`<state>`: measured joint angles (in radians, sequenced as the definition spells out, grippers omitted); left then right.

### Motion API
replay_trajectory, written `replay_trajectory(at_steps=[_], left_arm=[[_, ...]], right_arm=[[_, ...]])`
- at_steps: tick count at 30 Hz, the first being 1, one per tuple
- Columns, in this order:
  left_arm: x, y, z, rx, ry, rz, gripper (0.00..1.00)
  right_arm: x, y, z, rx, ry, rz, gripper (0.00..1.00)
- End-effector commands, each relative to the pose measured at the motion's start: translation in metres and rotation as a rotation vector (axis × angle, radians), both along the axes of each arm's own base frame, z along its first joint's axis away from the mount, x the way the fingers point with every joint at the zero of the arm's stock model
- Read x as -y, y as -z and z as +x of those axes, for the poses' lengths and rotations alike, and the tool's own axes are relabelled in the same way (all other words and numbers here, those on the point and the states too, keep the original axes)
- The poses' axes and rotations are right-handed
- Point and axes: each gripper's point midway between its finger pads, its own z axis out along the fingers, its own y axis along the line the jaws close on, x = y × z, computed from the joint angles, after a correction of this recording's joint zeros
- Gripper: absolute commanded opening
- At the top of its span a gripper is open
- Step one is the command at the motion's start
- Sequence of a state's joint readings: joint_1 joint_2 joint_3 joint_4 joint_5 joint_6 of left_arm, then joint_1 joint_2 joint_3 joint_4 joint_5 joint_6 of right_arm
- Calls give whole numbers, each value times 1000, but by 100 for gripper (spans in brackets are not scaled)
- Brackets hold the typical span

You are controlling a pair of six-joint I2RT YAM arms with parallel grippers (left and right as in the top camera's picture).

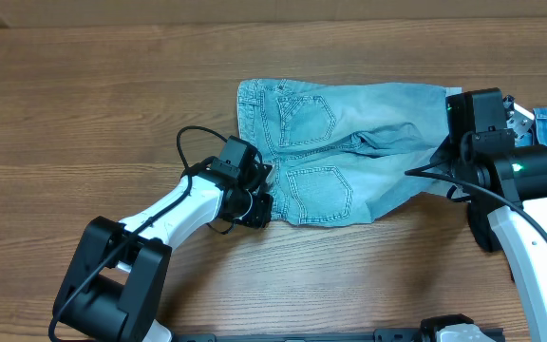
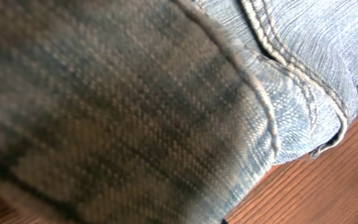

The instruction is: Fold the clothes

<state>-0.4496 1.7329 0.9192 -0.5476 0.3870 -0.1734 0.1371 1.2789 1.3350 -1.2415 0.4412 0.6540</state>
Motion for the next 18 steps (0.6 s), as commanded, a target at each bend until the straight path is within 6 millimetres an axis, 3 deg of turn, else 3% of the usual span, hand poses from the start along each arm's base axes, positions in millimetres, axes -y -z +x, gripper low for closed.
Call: replay_trajectory(at_steps=[1,3,5,9,13,14,16,18], left_arm=[[6,-8,9,22,12,-27,4],[4,-13,12,43,7,-17,4],[-1,-33,15,79,3,4,4],[-41,-117,30,248,-84,151,4],[-139,-228,38,420,-371,285,4],[-162,-246,38,436,-449,290,4],[-200,-260,35,425,-574,311,4],[-223,-260,31,403,-642,333,4]], right_arm=[[1,-7,0,28,4,2,4],[1,-7,0,28,4,2,4],[1,-7,0,28,4,2,4],[1,-7,0,27,4,2,4],[2,-6,-1,19,4,0,4],[1,-5,0,16,5,1,4],[1,-1,3,4,4,-1,4],[-3,6,4,-20,-5,14,4]])
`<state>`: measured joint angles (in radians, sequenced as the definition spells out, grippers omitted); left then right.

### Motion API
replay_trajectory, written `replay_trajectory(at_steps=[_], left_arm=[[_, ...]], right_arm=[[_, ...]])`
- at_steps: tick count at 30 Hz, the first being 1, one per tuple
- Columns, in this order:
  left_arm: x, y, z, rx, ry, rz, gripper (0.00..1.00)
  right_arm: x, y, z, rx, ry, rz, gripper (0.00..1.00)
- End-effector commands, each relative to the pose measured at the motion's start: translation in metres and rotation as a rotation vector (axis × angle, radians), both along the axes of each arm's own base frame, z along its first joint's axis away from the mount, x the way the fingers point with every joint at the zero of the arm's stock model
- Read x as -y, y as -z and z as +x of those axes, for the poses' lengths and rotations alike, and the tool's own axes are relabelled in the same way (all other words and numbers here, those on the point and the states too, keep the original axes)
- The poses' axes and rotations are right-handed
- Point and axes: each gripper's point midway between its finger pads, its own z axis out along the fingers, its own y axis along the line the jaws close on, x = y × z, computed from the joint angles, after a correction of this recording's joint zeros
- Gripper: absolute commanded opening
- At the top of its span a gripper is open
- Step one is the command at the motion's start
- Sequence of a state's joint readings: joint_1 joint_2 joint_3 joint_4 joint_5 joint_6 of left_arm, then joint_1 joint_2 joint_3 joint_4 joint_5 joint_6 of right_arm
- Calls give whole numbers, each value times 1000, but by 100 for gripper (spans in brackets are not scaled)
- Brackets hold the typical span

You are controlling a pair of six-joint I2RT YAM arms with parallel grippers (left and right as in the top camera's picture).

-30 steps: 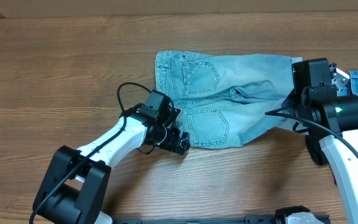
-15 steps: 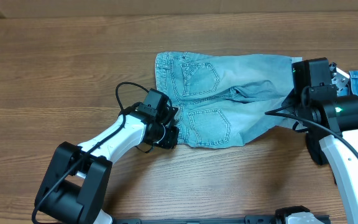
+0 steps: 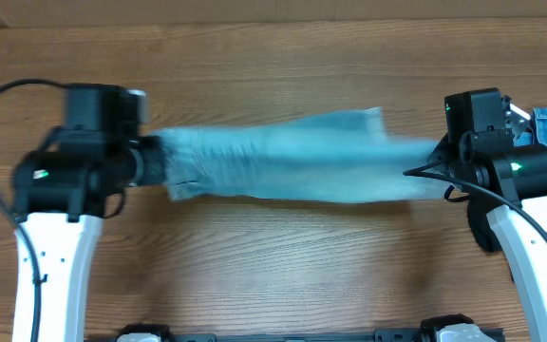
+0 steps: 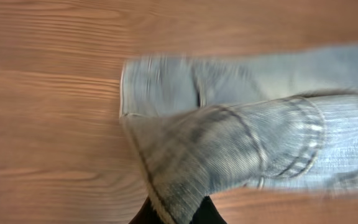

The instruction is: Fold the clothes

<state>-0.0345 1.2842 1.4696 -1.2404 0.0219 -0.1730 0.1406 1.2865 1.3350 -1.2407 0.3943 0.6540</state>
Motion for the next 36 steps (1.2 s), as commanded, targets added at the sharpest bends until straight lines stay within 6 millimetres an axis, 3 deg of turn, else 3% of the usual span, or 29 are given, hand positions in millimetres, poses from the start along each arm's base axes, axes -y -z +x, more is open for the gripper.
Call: replay_trajectory(at_steps=[1,6,9,11,15,18,22,27,30,32,33,36], left_arm=[[-44,-11,-4,16,-133,55,4],[-53,-12,-4,22,-157,58,4],[-53,-12,-4,22,-157,58,4],[-53,-12,-4,23,-157,58,4],[-53,-17,-2,37,-157,59,4],[-53,-28,-2,58,-142,71,4],[-58,-30,-6,49,-158,98,4],[-58,-30,-6,49,-152,102,4],[-58,-30,-6,49,-153,102,4],[-58,-30,-6,49,-153,102,4],[-58,-30,-6,49,-152,101,4],[-58,-31,-6,51,-152,101,4]], right_arm=[[2,5,4,-25,-8,-11,4],[-20,7,20,-26,-214,22,4],[-82,2,30,15,-662,169,4],[-87,0,32,28,-700,177,5],[-88,7,34,7,-699,183,19],[-88,28,38,-67,-692,199,31],[-99,87,35,-281,-702,302,36],[-111,128,35,-398,-743,385,45],[-112,154,45,-432,-750,390,66],[-115,161,50,-423,-792,388,74],[-126,160,55,-386,-870,422,81],[-130,159,59,-357,-890,434,84]])
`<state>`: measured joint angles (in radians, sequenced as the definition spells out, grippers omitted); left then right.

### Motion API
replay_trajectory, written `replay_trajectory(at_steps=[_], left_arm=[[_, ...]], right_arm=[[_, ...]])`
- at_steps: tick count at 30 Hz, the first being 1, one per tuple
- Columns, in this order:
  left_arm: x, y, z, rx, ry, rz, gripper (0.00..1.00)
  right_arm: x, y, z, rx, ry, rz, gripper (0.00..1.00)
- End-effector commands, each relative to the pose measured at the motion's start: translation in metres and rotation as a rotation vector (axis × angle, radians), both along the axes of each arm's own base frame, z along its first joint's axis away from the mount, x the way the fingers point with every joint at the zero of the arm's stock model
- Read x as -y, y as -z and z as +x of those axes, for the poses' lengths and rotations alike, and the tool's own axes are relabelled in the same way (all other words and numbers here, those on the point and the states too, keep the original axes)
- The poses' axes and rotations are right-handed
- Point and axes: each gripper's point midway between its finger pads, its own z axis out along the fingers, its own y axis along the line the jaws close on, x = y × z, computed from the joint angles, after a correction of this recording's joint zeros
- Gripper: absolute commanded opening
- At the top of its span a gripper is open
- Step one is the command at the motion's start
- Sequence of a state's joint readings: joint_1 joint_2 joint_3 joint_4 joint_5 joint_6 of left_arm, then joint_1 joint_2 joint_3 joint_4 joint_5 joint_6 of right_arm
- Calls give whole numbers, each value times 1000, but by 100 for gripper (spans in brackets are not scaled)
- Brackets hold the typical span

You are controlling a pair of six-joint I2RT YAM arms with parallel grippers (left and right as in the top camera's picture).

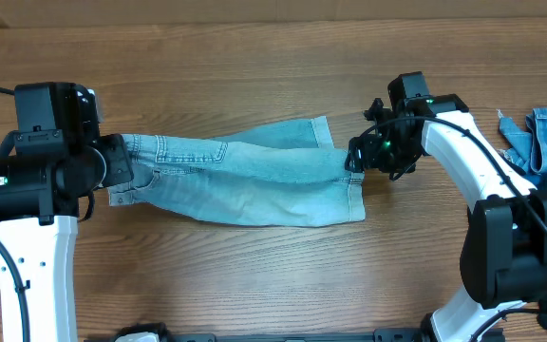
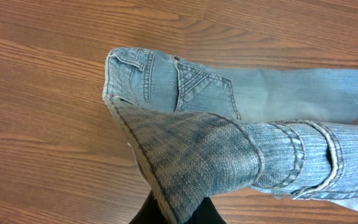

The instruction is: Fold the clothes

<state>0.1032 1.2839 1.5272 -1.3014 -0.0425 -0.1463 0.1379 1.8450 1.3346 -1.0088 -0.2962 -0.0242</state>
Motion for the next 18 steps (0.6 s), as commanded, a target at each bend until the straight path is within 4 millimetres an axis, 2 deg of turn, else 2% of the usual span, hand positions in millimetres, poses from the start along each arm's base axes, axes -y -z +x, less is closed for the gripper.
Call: replay_trajectory(at_steps=[1,6,8,13,14,16,17,18], left_arm=[[-7,-17,3,50,-4,36,4],[-6,-17,2,50,-1,30,4],[-6,-17,3,53,-1,30,4],[-5,-17,3,53,2,25,4],[-4,-17,3,53,3,24,4],[-4,-17,3,53,3,23,4],[-4,-17,3,54,3,23,4],[-4,-17,3,54,3,23,4]], right_arm=[[-7,-3,2,16,-41,49,84],[-11,25,-18,-22,-51,88,83],[-19,26,-23,-34,-56,139,81],[-25,25,-16,-2,-61,176,75],[-28,23,-16,-2,-64,199,70],[-29,22,-17,-3,-64,207,51],[-29,22,-17,-3,-64,206,28],[-29,22,-17,-3,-64,206,14]])
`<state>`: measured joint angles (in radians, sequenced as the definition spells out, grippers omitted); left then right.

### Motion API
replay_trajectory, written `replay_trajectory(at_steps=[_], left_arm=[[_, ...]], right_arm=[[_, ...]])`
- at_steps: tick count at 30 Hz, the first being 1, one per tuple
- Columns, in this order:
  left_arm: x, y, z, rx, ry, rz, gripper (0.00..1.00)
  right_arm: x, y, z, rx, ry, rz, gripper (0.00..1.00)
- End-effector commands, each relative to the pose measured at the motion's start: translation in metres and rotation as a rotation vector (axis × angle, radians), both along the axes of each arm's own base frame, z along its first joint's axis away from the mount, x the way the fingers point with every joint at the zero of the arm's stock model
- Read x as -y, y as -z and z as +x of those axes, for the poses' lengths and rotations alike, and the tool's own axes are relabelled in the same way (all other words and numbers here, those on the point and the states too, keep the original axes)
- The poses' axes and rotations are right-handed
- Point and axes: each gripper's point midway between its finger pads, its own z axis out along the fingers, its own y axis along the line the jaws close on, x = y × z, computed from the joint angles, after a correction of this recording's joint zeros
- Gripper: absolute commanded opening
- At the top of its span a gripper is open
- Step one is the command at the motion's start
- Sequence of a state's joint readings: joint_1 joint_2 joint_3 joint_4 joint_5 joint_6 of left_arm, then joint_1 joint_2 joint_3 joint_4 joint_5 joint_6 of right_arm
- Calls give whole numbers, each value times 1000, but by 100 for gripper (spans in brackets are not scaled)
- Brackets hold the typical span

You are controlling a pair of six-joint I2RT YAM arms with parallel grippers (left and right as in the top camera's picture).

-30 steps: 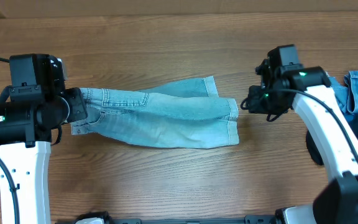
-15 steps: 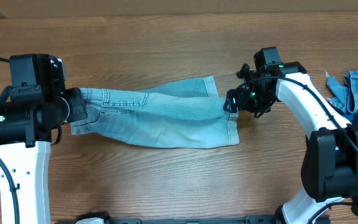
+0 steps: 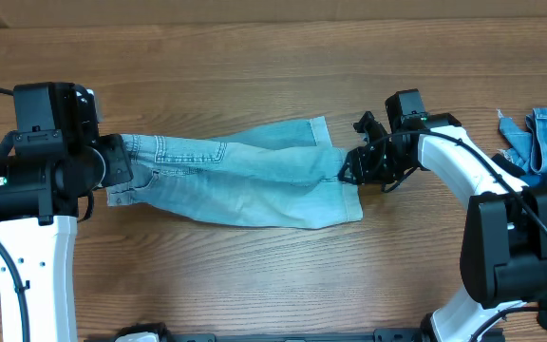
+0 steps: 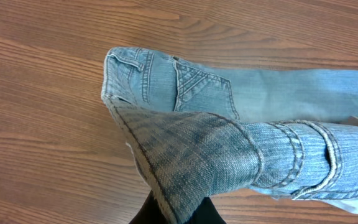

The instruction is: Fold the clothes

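A pair of light blue denim shorts (image 3: 245,176) lies stretched across the middle of the table, waistband to the left and leg hem to the right. My left gripper (image 3: 114,163) is shut on the waistband end. In the left wrist view the denim (image 4: 197,93) rises from the table into my left gripper (image 4: 174,213), with a fold of waistband pinched between its dark fingers. My right gripper (image 3: 348,175) sits at the leg hem on the right, apparently shut on its edge, low over the table.
Another blue denim garment lies bunched at the table's right edge, behind the right arm. The wooden table (image 3: 254,275) runs on in front of and behind the shorts.
My right gripper has shifted slightly toward the front and left at the leg hem, and the hem edge has moved a little with it. The left gripper and waistband have stayed put.
The shorts first lay spread at centre-right, my left gripper at their lower left corner and my right at their right end. Then they hung stretched between both grippers, the left far to the left. Later they lay long on the table, both ends still held.
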<state>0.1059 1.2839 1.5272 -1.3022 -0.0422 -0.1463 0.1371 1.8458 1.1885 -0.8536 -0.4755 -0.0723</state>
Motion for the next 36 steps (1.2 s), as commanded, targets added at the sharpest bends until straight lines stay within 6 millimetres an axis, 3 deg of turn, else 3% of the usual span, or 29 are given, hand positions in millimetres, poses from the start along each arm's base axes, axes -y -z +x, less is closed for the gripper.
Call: replay_trajectory(at_steps=[1,2,6,10,12,16,22,24,27,29,33,34,36], left_arm=[[-4,-17,4,54,6,24,4],[-4,-17,4,54,6,24,4],[-4,-18,4,54,6,24,4],[-4,-18,4,55,6,24,5],[-4,-17,4,55,6,23,5],[-3,-18,4,55,9,19,5],[1,-18,4,58,20,2,5],[1,-18,5,62,19,3,5],[1,-18,6,64,20,3,5],[1,-18,6,64,20,3,5],[1,-18,6,65,19,3,5],[1,-18,6,64,20,3,5],[1,-18,6,64,20,3,5]], right_arm=[[-3,0,-1,-8,-1,30,10],[-3,-1,-1,-7,-1,30,4],[-5,-6,-3,-45,39,43,4],[-8,-47,6,24,35,67,4],[-8,-58,8,60,33,73,4],[-9,-59,12,85,29,75,4],[2,-31,20,61,40,-5,12],[3,-16,16,21,40,-15,21],[4,0,10,0,41,-23,46],[5,8,5,-8,41,-23,57],[1,15,-1,-17,36,7,57],[0,16,-1,-16,36,11,53],[-4,13,1,-5,33,37,36]])
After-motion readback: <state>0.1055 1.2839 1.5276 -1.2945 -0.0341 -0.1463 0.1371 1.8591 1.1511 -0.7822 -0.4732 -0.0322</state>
